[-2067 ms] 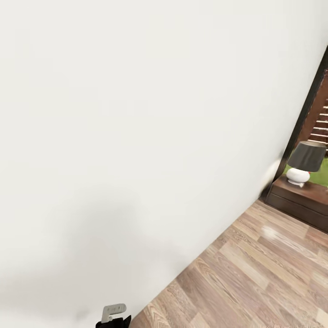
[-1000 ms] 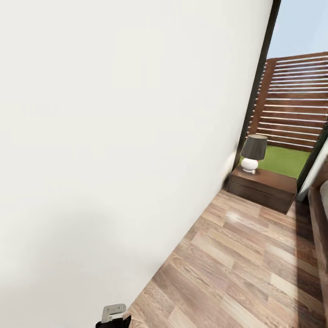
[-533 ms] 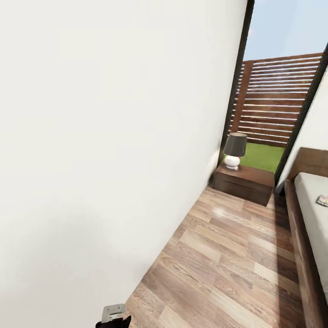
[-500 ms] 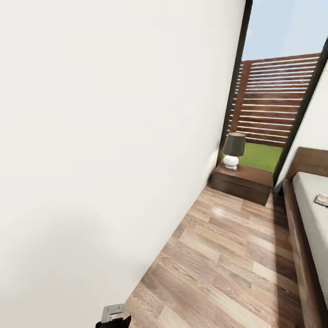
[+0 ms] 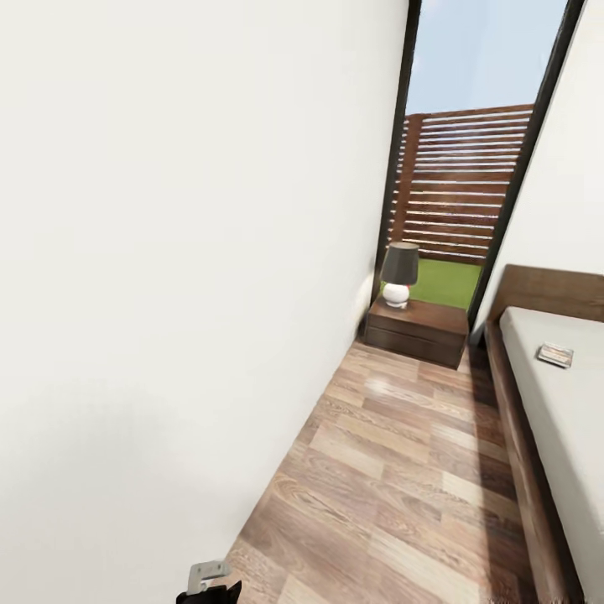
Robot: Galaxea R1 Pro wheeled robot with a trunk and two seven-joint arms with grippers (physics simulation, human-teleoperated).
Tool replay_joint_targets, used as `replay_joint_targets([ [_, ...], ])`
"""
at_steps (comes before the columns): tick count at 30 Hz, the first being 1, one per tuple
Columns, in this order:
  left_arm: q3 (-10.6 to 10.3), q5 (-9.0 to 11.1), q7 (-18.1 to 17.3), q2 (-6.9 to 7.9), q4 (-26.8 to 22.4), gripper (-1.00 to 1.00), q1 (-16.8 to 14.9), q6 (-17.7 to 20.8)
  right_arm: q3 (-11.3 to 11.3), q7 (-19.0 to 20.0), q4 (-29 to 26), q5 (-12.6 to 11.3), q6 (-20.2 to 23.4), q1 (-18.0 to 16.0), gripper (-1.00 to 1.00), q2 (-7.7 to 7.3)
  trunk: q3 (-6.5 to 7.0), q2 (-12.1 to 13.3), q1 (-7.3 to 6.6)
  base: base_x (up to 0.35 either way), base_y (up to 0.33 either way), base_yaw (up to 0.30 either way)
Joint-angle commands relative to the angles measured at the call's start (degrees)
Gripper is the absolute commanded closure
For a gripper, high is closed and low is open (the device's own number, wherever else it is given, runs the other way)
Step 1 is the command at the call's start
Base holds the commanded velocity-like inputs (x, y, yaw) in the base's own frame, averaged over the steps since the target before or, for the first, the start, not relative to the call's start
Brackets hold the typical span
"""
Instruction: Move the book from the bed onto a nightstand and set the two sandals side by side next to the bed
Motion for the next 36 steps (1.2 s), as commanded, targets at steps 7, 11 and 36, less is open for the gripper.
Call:
replay_joint_targets([
  [7, 0.36, 0.31, -0.37, 0.0, 0.02, -1.0, -0.03, -0.04, -0.03, 0.27, 0.24, -0.52, -0.03, -0.11, -1.0, -0.02, -0.06, -0.04, 0.0, 0.008, 0.005, -0.221],
  [11, 0.36, 0.31, -0.37, 0.0, 0.05, -1.0, -0.03, -0.04, -0.05, 0.27, 0.24, -0.52, -0.03, -0.11, -1.0, -0.02, -0.06, -0.04, 0.0, 0.001, 0.0, -0.216],
  [36, 0.36, 0.31, -0.37, 0.0, -0.01, -1.0, -0.03, -0.04, -0.05, 0.27, 0.16, -0.55, -0.03, -0.11, -1.0, -0.02, -0.06, -0.04, 0.0, 0.0, 0.0, -0.216],
])
